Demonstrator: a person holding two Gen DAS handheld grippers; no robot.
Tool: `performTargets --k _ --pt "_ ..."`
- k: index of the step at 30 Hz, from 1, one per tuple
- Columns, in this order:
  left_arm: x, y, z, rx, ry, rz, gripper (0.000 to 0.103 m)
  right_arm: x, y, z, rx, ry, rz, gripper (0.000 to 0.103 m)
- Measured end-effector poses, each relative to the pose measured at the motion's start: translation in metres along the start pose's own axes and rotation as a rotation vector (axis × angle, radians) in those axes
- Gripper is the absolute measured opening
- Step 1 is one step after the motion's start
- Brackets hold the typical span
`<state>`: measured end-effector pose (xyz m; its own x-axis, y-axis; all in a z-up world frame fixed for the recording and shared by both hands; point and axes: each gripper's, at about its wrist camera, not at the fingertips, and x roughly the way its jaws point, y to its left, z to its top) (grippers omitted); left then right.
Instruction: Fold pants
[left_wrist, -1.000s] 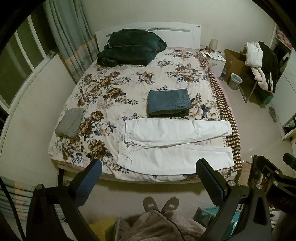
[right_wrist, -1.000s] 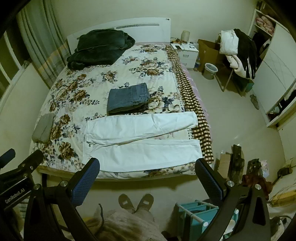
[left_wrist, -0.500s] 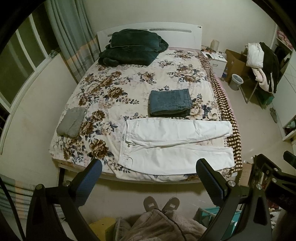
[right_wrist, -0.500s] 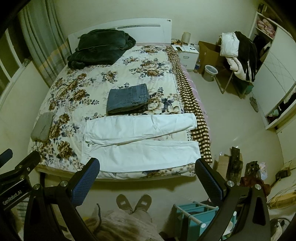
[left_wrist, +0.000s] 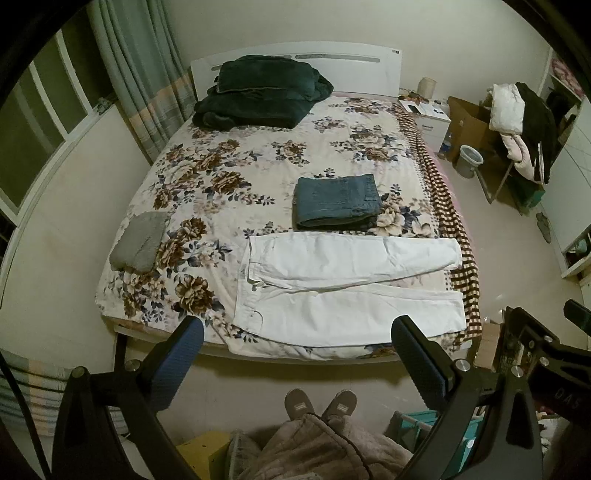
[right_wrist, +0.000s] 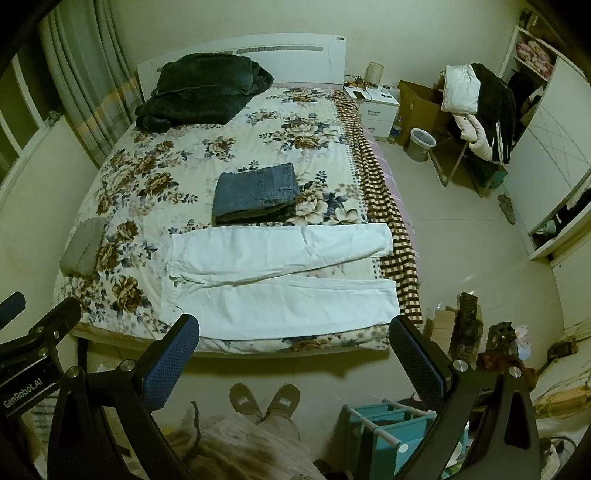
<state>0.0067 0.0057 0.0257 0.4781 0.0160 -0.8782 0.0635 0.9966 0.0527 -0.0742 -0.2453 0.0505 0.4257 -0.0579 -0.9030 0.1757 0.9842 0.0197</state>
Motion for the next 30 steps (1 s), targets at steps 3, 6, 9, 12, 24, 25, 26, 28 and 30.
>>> performTargets --k 3,6,9,12,24,25,26,28,30 --pt "0.0004 -0.0006 0.0005 -0.001 0.002 -0.001 0.103 0.0000 0.0004 0.0002 -0.001 -0.001 -0.001 0.103" --pt "-0.0006 -0.0010 0.0009 -0.004 0.002 0.001 0.103 -0.0003 0.0005 -0.0005 -0.003 0.004 0.000 0.103" --pt "0.0001 -0.0015 0.0001 -0.001 0.003 0.001 0.103 -0.0001 0.0016 -0.0009 -0.004 0.003 0.000 0.103" --pt "0.0002 -0.0006 -0.0002 -0.001 0.003 0.000 0.103 0.0010 -0.0012 -0.0032 -0.010 0.005 -0.002 0.103" --pt "0.0008 0.0010 0.0000 -0.002 0.004 -0.003 0.103 0.0022 0.0014 -0.0020 -0.009 0.005 -0.007 0.103" --pt "0.0000 0.0015 0.0007 -0.002 0.004 -0.004 0.103 0.0020 0.0017 -0.0013 -0.010 0.006 -0.007 0.103" --pt "0.0016 0.0004 -0.0009 -0.001 0.004 -0.004 0.103 0.0019 0.0022 -0.0014 -0.010 0.007 -0.008 0.103" --pt "0.0019 0.0003 -0.0010 -0.002 0.005 -0.003 0.103 0.0018 0.0033 0.0003 -0.012 0.008 -0.010 0.103" --pt "0.0009 0.0008 -0.0002 -0.003 0.005 -0.005 0.103 0.0018 0.0016 -0.0023 -0.007 0.009 -0.009 0.103"
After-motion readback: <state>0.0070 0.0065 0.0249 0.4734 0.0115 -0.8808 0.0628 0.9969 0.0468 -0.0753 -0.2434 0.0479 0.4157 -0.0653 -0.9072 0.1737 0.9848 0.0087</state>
